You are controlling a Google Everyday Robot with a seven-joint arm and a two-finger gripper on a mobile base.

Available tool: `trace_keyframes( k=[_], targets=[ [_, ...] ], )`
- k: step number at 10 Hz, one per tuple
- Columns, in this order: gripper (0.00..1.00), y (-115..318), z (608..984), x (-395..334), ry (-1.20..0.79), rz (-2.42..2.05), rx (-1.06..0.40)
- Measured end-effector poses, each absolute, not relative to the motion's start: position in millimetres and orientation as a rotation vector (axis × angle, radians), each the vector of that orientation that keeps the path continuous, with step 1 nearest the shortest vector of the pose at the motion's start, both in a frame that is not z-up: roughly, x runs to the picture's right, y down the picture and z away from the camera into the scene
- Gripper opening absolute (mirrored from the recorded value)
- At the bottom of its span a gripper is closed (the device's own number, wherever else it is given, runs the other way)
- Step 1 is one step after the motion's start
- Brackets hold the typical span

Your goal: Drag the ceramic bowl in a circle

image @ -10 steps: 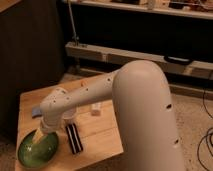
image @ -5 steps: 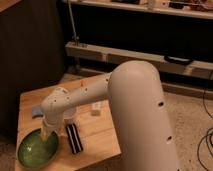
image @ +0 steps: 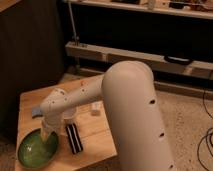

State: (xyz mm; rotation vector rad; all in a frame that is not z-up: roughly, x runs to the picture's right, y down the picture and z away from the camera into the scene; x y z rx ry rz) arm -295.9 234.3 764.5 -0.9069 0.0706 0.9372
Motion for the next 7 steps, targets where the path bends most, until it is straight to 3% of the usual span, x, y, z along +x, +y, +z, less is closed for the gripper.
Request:
trace_keyframes(
  k=[5,7],
  targets=[
    [0.57,242.2,779.0,-298.5,0.088,0.936,-0.916],
    [0.46,245.5,782.4,-300.4,0.093,0.930,-0.922]
  ],
)
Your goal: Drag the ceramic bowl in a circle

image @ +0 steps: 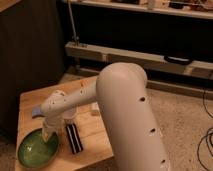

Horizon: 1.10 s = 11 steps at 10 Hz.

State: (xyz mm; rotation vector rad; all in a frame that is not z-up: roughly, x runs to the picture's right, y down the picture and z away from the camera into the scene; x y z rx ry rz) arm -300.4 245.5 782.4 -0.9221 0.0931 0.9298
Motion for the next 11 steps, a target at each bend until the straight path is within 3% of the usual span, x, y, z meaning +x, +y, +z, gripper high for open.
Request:
trace_keyframes(
  k=[4,5,11],
  targets=[
    [0.05,246.4,783.5,-302.6,0.097,0.922,-0.924],
    [0.01,246.4,782.5,-303.5,0.094,0.917,-0.922],
    [0.00,214.4,752.4,-289.3,0.084,0.991,-0.834]
  ],
)
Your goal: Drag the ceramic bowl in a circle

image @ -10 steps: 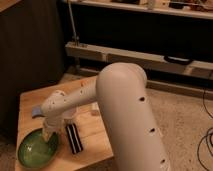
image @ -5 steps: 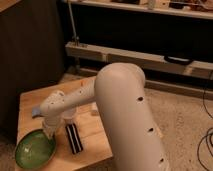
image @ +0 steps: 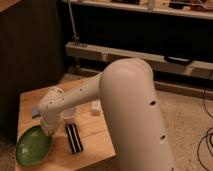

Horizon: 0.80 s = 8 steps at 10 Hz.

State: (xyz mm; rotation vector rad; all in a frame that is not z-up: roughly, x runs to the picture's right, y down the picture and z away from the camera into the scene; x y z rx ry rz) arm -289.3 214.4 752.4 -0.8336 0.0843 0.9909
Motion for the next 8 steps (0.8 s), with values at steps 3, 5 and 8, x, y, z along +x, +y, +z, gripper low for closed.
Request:
trace_keyframes(
  k=[3,5,8],
  targets=[
    [0.00,206.5,766.0,-257.6,0.136,1.065,-0.796],
    [0.00,206.8,777.5,-239.9,0.169,1.112,-0.783],
    [0.00,209.4,763.8,-211.0,0.148,1.116,-0.766]
  ],
)
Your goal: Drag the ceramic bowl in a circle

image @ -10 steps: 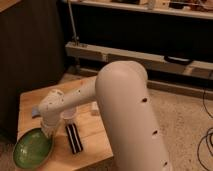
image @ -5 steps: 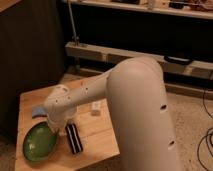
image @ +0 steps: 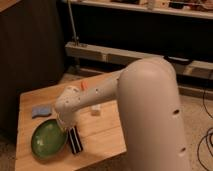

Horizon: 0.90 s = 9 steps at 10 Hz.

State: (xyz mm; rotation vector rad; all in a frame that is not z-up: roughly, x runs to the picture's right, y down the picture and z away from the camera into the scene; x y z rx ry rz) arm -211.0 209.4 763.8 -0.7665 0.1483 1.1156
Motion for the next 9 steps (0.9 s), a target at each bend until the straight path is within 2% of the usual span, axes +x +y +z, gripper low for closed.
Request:
trace_keyframes(
  k=[4,7,9],
  targets=[
    [0.00,249.1,721.1,-196.3,0.166,0.995,-0.695],
    [0.00,274.3,712.2,-219.8,0.193,0.898,-0.683],
    [0.00,276.4,710.4,-248.1,0.187,0.868,-0.694]
  ],
)
